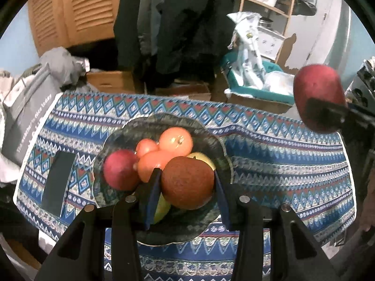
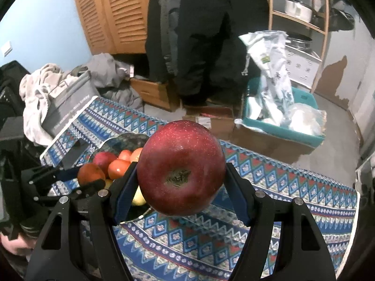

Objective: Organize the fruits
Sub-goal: 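Lower the tangerine with the left tool while the right tool lowers the apple onto the plate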

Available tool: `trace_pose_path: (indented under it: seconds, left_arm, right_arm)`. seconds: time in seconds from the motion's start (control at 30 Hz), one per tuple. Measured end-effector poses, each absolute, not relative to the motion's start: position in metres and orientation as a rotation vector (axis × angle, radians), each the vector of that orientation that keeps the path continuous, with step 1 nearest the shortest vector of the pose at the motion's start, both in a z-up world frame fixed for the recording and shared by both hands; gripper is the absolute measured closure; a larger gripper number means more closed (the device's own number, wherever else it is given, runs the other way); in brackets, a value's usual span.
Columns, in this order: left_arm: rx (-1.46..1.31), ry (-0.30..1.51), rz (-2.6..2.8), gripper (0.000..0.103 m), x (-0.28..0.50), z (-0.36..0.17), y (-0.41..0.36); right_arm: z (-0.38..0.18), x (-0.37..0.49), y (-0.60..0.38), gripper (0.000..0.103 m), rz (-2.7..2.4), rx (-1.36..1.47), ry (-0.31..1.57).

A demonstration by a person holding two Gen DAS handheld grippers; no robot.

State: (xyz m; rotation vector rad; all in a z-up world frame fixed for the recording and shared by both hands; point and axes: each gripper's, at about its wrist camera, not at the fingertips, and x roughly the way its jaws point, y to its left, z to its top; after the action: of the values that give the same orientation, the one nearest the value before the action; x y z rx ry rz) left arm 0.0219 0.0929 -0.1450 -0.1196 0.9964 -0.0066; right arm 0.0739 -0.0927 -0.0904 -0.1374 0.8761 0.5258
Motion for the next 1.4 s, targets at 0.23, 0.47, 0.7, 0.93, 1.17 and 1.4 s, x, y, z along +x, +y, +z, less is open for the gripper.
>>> trace_pose_path:
  seconds: [0.23, 0.47, 0.7, 0.93, 1.17, 1.4]
  left_arm:
    - [-0.157, 1.063, 0.000, 0.058, 0.022, -0.171, 0.103]
    - [-0.155, 1.109, 0.005, 0.058, 0.025, -0.185, 0.104]
    - [-0.163, 1.146, 0.006, 0.057, 0.030, -0.193, 0.105]
    - [-0.180, 1.107, 0.004, 0.036, 0.030, -0.181, 0.110]
    - [-0.243, 1.096, 0.058, 0.036, 0.033, -0.171, 0.135]
    - [-0.254, 1.059, 0.152, 0.035, 0.032, -0.161, 0.164]
  right_arm:
    - [-0.101, 0.076, -0.068, 0.031, 0.551, -0.169, 0.904]
    - [-0.113, 0.078, -0.054, 0.031, 0.565, -0.185, 0.936]
    - [-0.120, 0.082, -0.049, 0.031, 0.570, -0.185, 0.959]
    - [-0.123, 0.084, -0.045, 0.031, 0.574, -0.179, 0.966]
    - [-0.126, 0.089, -0.041, 0.031, 0.579, -0.170, 0.977]
    - [-0.140, 0.093, -0.025, 0.031, 0.604, -0.176, 1.014]
